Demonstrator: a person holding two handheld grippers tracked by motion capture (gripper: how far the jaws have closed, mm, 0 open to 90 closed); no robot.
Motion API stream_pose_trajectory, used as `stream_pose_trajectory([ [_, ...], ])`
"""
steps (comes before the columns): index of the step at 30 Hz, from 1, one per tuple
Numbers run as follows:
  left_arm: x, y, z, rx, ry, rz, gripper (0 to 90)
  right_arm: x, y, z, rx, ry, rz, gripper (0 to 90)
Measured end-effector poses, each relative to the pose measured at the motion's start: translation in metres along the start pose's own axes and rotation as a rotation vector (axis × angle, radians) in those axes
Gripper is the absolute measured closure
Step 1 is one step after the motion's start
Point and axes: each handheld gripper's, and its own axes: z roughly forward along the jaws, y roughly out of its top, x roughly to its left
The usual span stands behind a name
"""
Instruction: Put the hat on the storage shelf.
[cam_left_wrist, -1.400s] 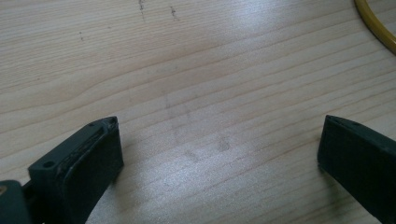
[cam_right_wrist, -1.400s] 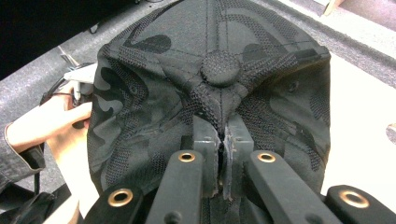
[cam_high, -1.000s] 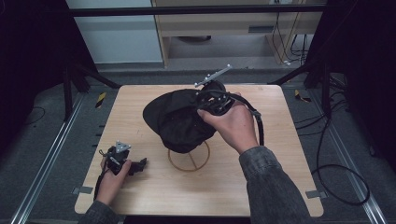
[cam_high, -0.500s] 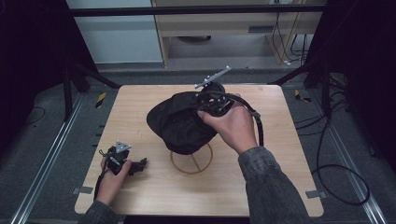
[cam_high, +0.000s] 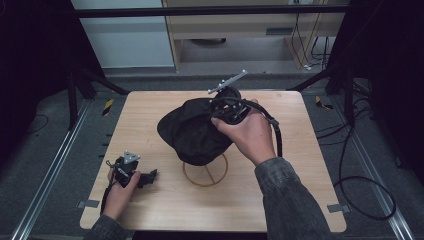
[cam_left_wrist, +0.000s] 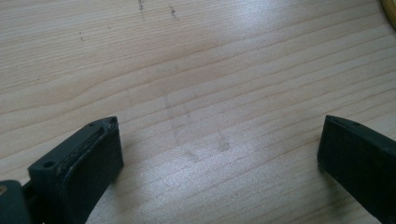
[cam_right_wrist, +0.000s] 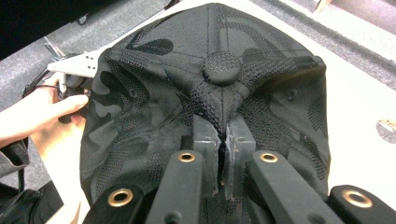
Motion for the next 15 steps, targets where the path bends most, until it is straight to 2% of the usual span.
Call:
stream_pose_trajectory([
  [15, 0.000, 0.000, 0.000, 0.000, -0.001, 0.001, 0.0, 0.001, 0.005, -0.014, -0.009, 0.000, 0.004, 86.5],
])
